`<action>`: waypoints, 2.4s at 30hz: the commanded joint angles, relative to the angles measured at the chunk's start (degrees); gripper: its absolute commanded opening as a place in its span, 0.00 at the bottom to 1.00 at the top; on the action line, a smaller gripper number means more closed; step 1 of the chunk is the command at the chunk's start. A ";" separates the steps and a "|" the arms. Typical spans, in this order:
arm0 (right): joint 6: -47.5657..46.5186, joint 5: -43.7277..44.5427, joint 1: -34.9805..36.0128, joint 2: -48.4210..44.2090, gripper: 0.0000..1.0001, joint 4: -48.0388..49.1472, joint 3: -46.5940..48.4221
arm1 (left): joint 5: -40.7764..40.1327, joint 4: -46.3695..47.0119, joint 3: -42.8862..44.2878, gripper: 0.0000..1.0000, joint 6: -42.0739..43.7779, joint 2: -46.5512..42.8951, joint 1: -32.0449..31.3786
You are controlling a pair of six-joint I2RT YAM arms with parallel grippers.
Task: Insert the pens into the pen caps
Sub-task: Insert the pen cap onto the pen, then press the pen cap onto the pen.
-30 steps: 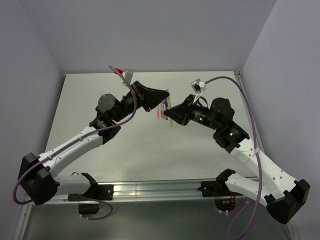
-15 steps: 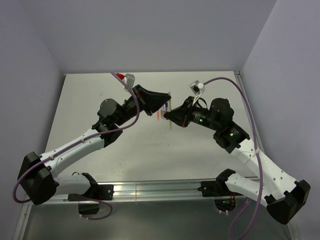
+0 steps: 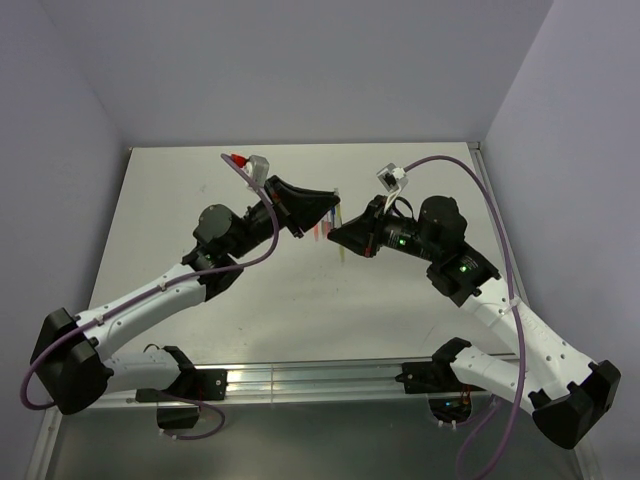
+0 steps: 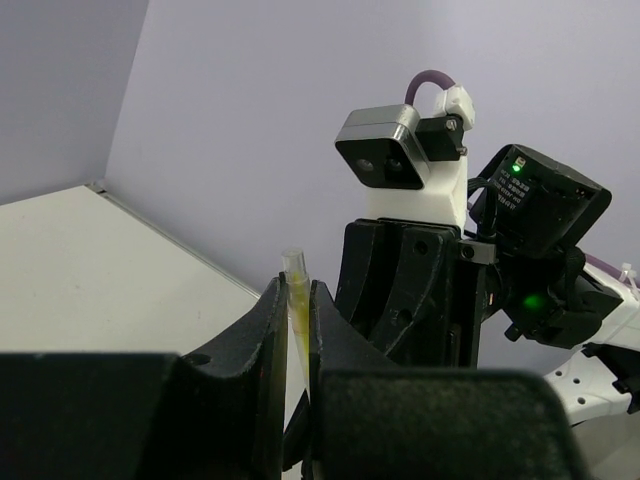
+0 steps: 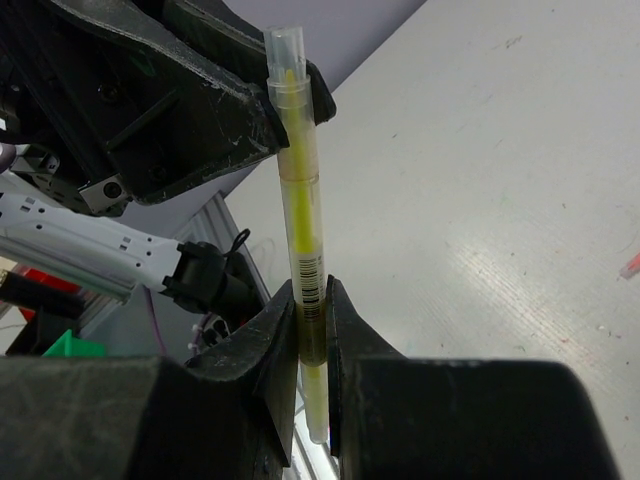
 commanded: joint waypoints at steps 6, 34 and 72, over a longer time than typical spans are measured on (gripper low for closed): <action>2.31 8.25 -4.58 -1.14 0.00 11.62 1.95 | 11.68 -10.19 -4.37 0.00 2.24 -1.33 -5.64; 3.01 6.40 -7.04 -0.70 0.00 11.71 2.48 | 4.38 -10.98 -9.21 0.00 1.89 -2.12 -12.14; -7.45 -10.12 7.11 -0.70 0.00 8.37 2.57 | 29.68 -23.29 19.97 0.58 3.03 -3.62 11.94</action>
